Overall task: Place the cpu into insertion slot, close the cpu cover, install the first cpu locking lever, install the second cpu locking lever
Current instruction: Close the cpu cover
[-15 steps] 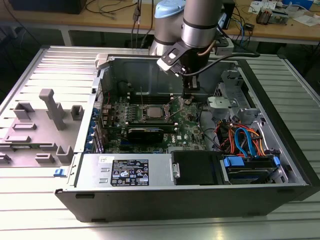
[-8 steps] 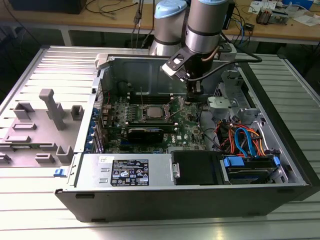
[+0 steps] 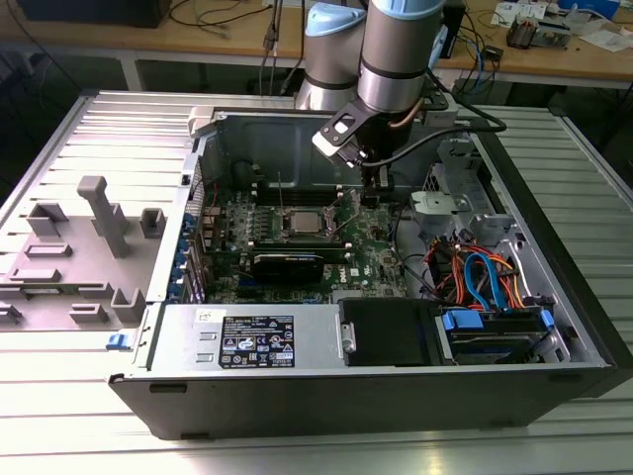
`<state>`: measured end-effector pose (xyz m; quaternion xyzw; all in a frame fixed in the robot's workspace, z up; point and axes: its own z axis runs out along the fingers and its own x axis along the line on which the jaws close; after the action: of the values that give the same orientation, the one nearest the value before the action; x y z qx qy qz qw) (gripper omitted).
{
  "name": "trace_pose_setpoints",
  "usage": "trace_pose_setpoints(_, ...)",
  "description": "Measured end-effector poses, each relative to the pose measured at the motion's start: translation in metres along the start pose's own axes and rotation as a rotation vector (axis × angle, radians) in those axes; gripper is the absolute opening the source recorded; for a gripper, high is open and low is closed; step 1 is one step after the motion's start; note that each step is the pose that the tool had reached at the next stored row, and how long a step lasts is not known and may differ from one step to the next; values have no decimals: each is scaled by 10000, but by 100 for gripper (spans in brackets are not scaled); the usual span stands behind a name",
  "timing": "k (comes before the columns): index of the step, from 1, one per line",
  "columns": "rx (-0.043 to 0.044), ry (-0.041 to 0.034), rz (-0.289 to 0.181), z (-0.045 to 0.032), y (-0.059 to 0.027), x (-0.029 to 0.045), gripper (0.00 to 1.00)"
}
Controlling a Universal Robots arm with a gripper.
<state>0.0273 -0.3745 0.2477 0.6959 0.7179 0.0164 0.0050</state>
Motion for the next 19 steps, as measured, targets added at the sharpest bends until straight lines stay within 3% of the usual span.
trace_pose_setpoints(19, 0, 1, 0, -2, -58, 2, 11)
